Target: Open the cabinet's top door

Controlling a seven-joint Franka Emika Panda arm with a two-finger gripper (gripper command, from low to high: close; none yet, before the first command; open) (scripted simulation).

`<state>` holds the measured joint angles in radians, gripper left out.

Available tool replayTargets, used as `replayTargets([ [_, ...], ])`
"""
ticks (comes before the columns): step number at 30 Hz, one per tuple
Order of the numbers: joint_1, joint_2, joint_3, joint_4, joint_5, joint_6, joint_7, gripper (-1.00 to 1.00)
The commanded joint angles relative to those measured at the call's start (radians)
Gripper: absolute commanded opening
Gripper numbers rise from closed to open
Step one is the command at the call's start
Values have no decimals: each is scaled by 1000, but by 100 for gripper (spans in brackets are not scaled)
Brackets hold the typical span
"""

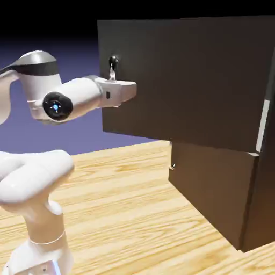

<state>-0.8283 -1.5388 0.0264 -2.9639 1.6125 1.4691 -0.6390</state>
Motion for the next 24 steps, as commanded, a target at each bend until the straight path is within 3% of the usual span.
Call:
replayTargets([
  [1, 0, 27, -36, 8, -36, -22, -18, -100],
  [12, 96, 406, -410, 205, -420, -278, -232, -100],
  [24, 393, 838, -772, 591, -693, -583, -435, -100],
])
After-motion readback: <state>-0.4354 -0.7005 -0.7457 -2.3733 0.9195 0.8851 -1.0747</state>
